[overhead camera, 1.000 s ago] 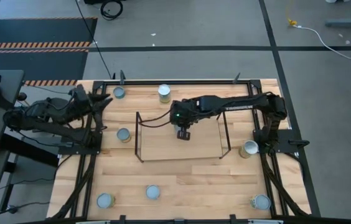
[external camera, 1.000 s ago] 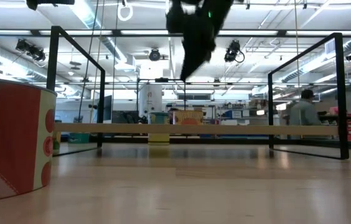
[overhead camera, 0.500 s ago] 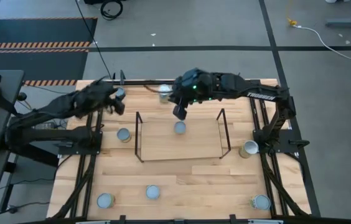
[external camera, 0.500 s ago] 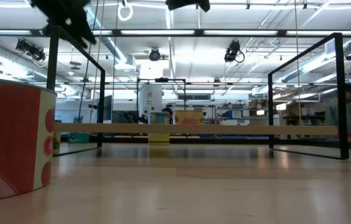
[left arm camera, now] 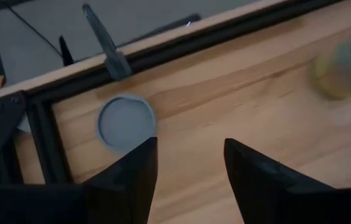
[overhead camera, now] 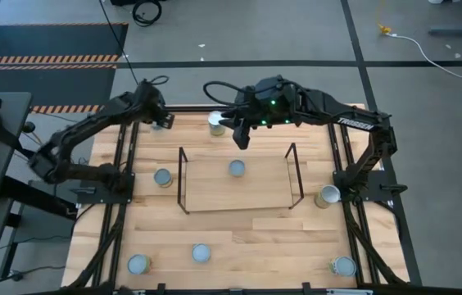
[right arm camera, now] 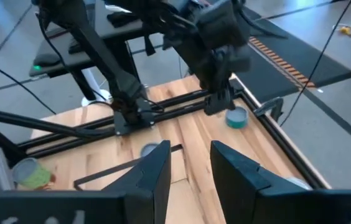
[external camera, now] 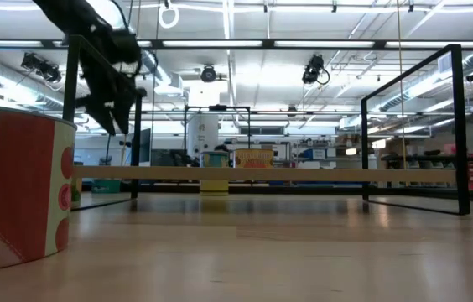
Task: Pick and place cans onto a shelf
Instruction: Put the canned tuna on the shelf
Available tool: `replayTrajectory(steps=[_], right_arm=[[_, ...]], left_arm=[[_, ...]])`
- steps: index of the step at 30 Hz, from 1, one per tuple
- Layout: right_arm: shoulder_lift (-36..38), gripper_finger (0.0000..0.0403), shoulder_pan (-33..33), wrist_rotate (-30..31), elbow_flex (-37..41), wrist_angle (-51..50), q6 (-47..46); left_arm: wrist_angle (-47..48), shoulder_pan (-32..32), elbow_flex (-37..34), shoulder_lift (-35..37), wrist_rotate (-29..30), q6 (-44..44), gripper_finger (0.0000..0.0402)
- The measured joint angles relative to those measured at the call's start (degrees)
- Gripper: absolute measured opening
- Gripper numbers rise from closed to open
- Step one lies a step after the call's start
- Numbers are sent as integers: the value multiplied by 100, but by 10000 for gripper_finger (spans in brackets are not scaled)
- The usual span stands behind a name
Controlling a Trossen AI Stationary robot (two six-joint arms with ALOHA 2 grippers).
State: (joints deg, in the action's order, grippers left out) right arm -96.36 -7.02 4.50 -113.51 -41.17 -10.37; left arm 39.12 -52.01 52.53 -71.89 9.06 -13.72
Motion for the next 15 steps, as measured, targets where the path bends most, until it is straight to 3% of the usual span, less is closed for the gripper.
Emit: replayTrajectory(steps=[5, 10, 15], right_arm=[[0, 119, -158, -150, 0, 0, 279], [0, 119, -499, -1632, 0, -148, 492], [29, 119, -922, -2206, 2, -424, 957]], left_arm=[[-356, -62, 0, -803, 4, 146, 187], [-384, -108, 0, -1458, 11, 123, 187], [-374, -271, -1, -1978, 210, -58, 187]])
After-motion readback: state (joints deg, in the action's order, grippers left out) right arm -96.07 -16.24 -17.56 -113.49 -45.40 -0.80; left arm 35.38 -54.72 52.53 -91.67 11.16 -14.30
